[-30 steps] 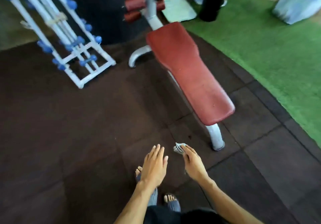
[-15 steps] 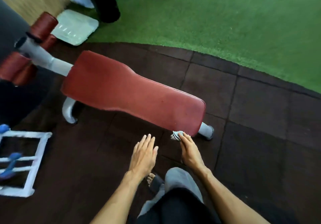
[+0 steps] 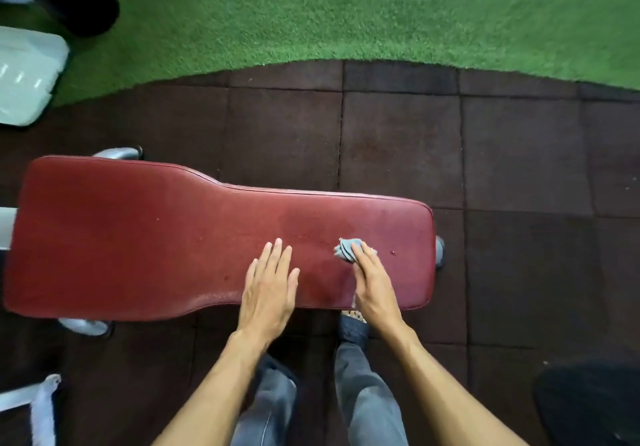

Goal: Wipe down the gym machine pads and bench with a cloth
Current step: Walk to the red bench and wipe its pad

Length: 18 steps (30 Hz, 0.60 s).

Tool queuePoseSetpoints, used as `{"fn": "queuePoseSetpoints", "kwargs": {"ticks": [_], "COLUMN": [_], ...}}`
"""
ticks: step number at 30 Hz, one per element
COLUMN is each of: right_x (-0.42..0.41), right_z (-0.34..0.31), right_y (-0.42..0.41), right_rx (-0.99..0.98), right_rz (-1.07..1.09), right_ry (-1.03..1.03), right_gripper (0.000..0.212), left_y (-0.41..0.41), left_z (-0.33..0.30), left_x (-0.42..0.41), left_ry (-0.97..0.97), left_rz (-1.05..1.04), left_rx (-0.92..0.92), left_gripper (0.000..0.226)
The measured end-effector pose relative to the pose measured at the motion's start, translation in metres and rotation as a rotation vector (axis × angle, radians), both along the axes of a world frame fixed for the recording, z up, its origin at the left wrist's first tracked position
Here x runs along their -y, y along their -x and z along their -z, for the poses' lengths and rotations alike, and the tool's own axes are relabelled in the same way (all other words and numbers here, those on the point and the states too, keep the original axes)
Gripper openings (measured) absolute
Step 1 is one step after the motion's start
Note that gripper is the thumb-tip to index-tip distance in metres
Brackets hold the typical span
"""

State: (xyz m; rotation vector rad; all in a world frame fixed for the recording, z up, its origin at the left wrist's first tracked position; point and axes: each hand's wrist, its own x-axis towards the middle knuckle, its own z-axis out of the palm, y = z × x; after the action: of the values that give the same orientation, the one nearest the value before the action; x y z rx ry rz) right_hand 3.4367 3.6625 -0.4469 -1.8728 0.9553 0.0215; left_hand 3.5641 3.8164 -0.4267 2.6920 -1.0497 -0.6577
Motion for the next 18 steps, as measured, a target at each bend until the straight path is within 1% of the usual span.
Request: {"fn": "queuePoseSetpoints", "kwargs": {"ticks": [2, 5, 9, 12, 14, 16, 18], "right_x": [-0.004, -0.011, -0.024, -0.044, -0.056, -0.055, -0.035], "right_z": [0.027, 0.066, 0.119, 0.144, 0.151, 0.156, 0.16], "right_y": [-0.016, -0.037, -0.063, -0.07, -0.057, -0.025, 0.009], "right_rx": [-0.005, -0.003, 0.035, -0.012, -0.03, -0.06, -0.143], "right_rz": [0.071, 0.15, 0.154, 0.146, 0.067, -0.05, -0.052], "right_ry": [0.015, 0.086, 0.273, 0.472, 0.547, 0.589, 0.584], "right_gripper": [0.043, 0.045, 0.047, 0.051, 0.054, 0.057, 0.057], "left_y": [-0.021, -0.048, -0.076, -0.089, -0.092, -0.09, -0.089], "left_z": [0.028, 0.072, 0.12, 0.144, 0.154, 0.159, 0.161], "left_x": [-0.001, 0.002, 0.015, 0.019, 0.018, 0.016, 0.016], "left_ry": [0.006, 0.025, 0.082, 0.082, 0.046, 0.029, 0.022], "left_rz": [0.044, 0.168, 0.265, 0.276, 0.296, 0.298, 0.299], "left_rx": [0.039, 0.074, 0.162, 0.21, 0.264, 0.306, 0.331], "left_gripper": [0.06, 0.056, 0.057, 0.059, 0.06, 0.061, 0.061]}}
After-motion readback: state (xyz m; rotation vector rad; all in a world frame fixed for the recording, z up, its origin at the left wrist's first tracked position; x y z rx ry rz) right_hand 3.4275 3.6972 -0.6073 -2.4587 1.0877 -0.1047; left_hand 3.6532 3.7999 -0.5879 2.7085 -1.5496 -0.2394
